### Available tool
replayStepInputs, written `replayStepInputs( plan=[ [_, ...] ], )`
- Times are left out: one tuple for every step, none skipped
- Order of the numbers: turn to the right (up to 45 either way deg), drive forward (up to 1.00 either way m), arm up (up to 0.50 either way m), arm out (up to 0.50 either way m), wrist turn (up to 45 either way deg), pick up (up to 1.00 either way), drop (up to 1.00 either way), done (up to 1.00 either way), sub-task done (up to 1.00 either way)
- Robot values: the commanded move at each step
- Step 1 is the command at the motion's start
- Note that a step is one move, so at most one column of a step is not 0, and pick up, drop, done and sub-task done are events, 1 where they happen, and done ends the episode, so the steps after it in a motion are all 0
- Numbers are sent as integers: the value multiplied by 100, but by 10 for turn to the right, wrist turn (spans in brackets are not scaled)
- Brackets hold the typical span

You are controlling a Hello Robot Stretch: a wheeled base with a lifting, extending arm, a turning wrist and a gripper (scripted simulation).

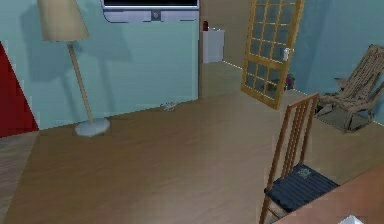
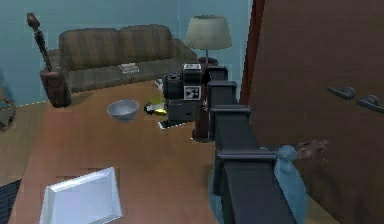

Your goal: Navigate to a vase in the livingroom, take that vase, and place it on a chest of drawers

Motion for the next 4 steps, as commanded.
replayStepInputs(
  plan=[
    [0,0,0,0,-450,0,0,0,0],
    [0,0,0,0,-450,0,0,0,0],
    [0,0,0,0,-240,0,0,0,0],
    [0,0,0,-26,0,0,0,0,0]
  ],
)
